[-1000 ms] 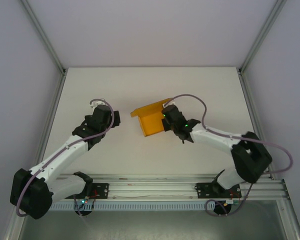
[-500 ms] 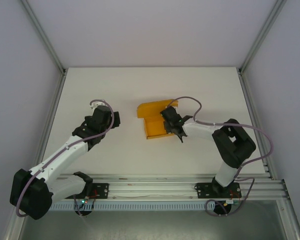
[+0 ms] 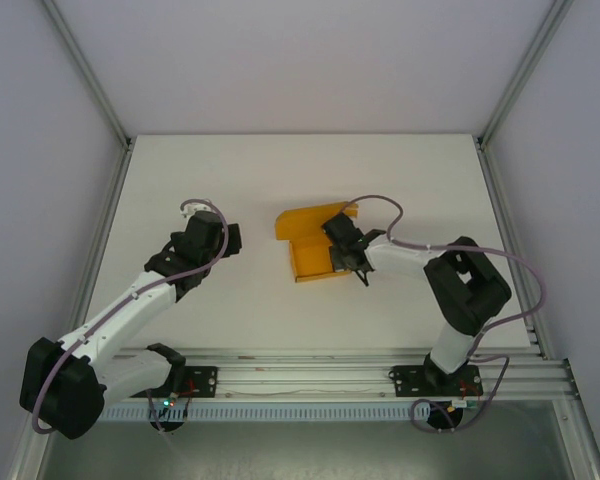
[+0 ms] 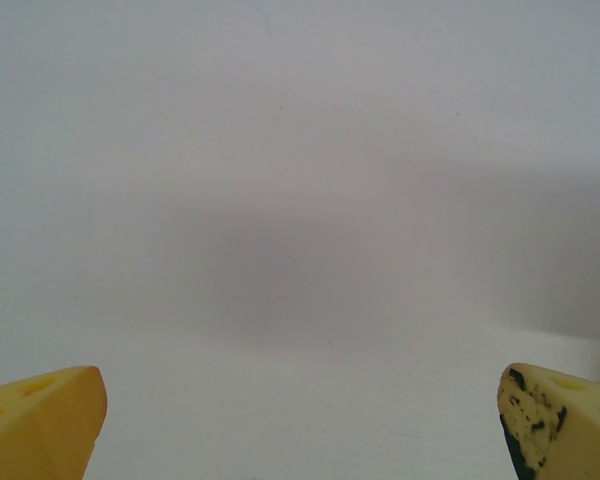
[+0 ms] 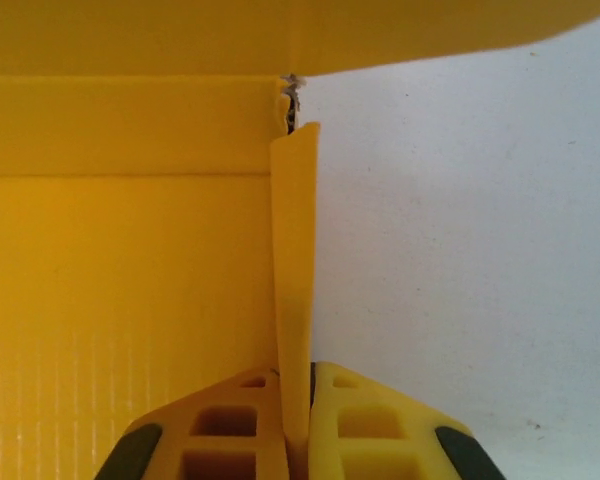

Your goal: Assemble paper box

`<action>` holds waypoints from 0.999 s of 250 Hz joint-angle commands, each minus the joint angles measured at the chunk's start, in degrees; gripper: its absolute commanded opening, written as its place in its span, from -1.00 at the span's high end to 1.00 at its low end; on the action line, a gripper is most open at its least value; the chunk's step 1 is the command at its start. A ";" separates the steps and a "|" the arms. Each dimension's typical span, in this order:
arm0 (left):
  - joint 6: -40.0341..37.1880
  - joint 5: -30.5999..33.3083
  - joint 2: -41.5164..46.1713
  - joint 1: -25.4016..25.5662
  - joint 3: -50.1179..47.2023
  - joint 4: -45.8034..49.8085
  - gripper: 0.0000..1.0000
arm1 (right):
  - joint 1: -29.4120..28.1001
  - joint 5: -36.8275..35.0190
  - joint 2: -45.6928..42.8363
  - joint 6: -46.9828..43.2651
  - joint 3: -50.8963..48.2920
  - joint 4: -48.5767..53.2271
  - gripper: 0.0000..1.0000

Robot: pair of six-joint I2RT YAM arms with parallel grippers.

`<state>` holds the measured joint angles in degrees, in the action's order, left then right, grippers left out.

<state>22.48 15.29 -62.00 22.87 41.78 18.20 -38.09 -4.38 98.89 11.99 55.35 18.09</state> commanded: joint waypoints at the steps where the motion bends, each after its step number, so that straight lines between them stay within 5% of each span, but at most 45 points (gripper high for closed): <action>1: -0.53 -0.54 -0.31 -0.17 0.89 -0.79 -1.00 | 0.12 -3.17 2.37 -0.12 2.04 3.91 1.00; 99: -0.94 -0.68 -0.67 -0.18 1.60 -0.42 -1.00 | -1.59 -11.24 15.29 3.54 11.09 20.05 1.00; 203: -0.89 -1.01 0.03 -0.17 1.62 -0.03 -1.00 | -2.11 -13.71 18.96 5.53 12.88 19.94 1.00; 250: -1.91 -5.32 0.26 -0.15 1.78 -1.38 -1.00 | -2.17 -9.06 11.61 6.67 12.24 15.36 0.62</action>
<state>22.41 13.32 -62.37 22.87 41.95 18.20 -40.84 -19.03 111.90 16.32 70.76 31.11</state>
